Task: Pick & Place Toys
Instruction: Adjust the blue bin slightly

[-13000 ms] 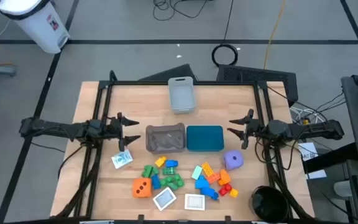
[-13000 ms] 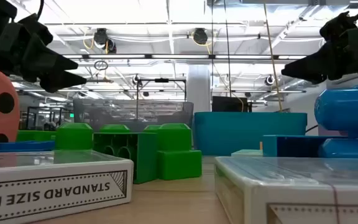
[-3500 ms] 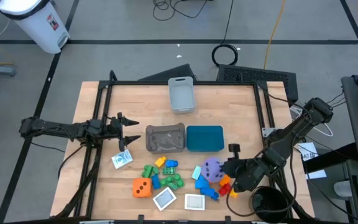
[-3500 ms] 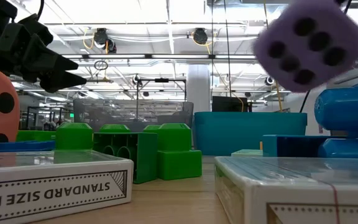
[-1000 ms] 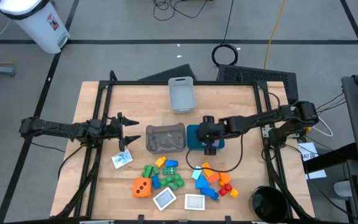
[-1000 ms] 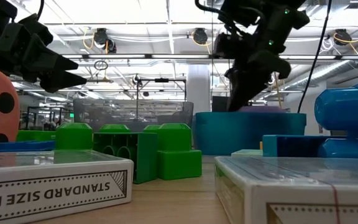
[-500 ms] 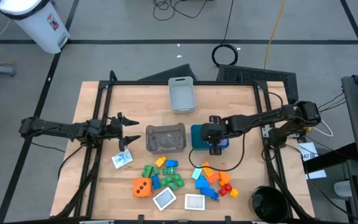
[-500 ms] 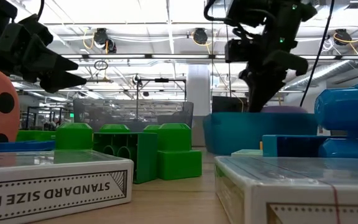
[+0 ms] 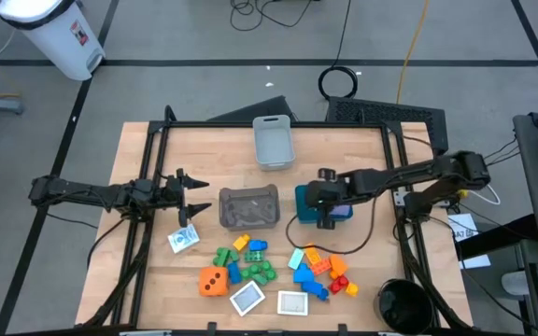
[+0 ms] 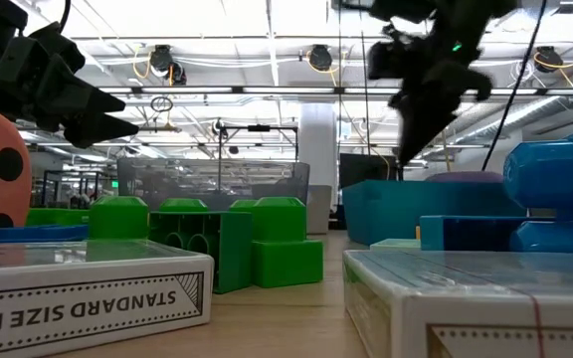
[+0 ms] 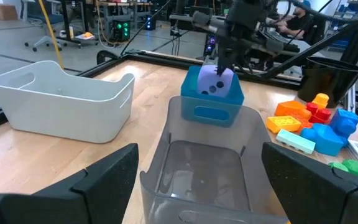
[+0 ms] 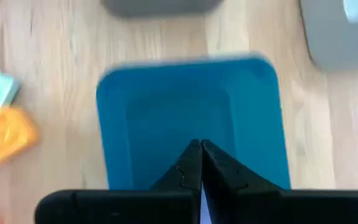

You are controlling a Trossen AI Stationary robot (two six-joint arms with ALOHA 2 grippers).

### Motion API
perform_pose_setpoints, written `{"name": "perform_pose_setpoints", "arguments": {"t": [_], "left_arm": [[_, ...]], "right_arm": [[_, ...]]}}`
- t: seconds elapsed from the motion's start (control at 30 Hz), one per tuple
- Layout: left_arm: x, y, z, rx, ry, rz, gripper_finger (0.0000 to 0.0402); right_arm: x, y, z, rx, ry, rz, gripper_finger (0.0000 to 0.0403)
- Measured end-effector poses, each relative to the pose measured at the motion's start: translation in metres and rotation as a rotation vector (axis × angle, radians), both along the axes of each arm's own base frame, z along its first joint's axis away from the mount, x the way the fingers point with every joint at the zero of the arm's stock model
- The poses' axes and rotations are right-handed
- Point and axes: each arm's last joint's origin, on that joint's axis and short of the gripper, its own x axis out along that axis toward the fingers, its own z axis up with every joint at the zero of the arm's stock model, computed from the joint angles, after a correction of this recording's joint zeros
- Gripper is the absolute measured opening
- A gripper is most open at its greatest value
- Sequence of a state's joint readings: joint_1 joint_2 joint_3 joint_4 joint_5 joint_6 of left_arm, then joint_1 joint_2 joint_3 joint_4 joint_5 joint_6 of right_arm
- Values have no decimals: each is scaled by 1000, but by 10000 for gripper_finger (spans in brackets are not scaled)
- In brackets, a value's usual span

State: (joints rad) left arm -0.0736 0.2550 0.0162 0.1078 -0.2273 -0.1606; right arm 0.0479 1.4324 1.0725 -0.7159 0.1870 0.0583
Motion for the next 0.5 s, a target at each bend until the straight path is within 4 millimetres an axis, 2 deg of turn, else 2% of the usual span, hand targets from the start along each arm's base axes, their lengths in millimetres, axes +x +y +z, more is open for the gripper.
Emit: {"name": "perform_pose_setpoints", "arguments": {"t": [0.17,0.27,0.37,0.5], "left_arm": [[0,0,0,0,1,0,347],[0,0,0,0,-1,0,347],[0,0,0,0,-1,0,347],[0,0,0,0,-1,0,347]], "right_arm": [[-51,-7,27,-109,110,-169,0],[-74,-17,30,-214,98,-295,0],[-83,-30,19,-207,76,-332,0],[-94,-41,-7,-105,176,-327,0]]}}
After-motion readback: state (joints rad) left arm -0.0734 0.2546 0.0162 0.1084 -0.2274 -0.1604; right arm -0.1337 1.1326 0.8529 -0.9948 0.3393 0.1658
